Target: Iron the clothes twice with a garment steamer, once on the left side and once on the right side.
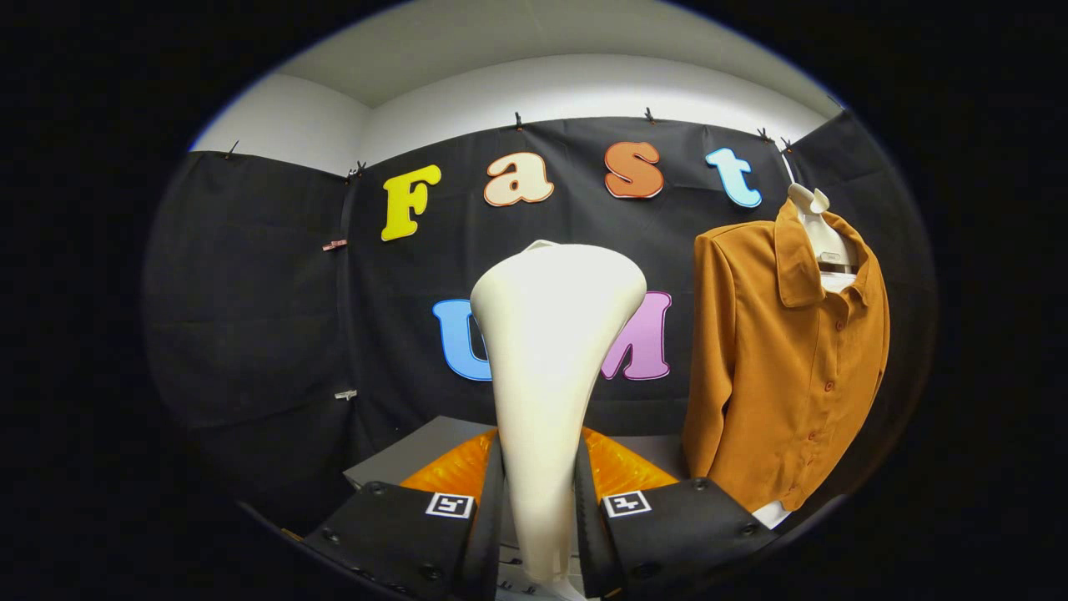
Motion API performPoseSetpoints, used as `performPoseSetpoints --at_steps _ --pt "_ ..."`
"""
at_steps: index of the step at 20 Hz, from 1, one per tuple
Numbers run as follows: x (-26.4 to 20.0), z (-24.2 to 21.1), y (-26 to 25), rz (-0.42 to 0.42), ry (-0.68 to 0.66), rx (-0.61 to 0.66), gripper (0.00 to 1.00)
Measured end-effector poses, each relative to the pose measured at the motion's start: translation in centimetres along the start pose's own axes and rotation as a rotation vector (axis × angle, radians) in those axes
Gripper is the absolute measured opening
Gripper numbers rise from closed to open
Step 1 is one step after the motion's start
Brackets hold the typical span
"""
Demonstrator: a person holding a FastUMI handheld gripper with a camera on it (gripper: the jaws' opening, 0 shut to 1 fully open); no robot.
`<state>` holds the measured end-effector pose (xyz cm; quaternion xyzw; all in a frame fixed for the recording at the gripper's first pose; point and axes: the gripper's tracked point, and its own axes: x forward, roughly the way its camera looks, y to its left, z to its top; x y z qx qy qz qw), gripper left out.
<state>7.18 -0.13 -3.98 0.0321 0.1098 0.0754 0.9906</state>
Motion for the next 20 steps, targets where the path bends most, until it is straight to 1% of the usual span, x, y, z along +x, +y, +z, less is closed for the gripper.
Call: performPoseSetpoints --at_steps 20 --pt "-0.05 0.26 0.16 0.021 0.002 -0.015 0.42"
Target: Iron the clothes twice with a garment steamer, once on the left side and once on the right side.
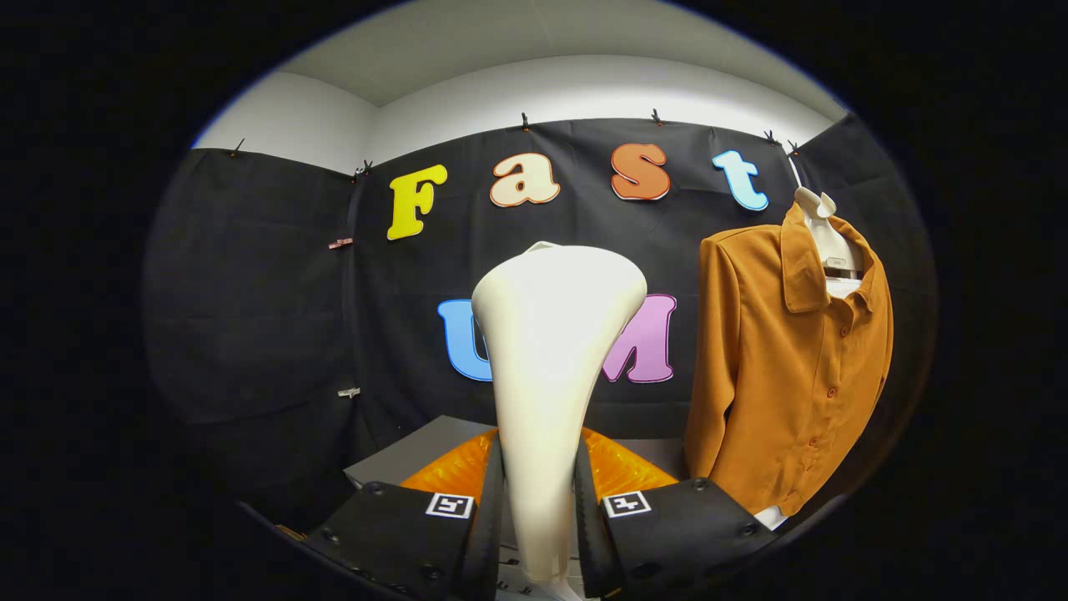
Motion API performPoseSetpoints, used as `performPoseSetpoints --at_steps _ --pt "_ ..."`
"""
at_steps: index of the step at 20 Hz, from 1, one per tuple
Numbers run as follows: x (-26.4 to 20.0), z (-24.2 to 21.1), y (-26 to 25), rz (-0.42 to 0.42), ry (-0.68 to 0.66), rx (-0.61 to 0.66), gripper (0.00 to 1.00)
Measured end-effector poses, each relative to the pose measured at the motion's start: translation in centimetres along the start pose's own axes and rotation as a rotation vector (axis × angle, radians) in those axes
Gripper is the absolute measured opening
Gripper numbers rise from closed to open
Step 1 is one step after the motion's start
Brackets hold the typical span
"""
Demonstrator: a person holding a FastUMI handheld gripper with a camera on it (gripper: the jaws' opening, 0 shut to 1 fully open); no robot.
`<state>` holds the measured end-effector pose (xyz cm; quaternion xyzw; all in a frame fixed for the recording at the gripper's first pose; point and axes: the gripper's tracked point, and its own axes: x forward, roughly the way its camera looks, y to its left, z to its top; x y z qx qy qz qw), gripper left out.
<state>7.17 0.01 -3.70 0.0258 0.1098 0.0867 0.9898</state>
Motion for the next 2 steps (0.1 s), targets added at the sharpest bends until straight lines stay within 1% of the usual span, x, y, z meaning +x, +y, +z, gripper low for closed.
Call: performPoseSetpoints --at_steps 2 --pt "0.0 0.0 0.0 0.0 0.0 0.0 0.42"
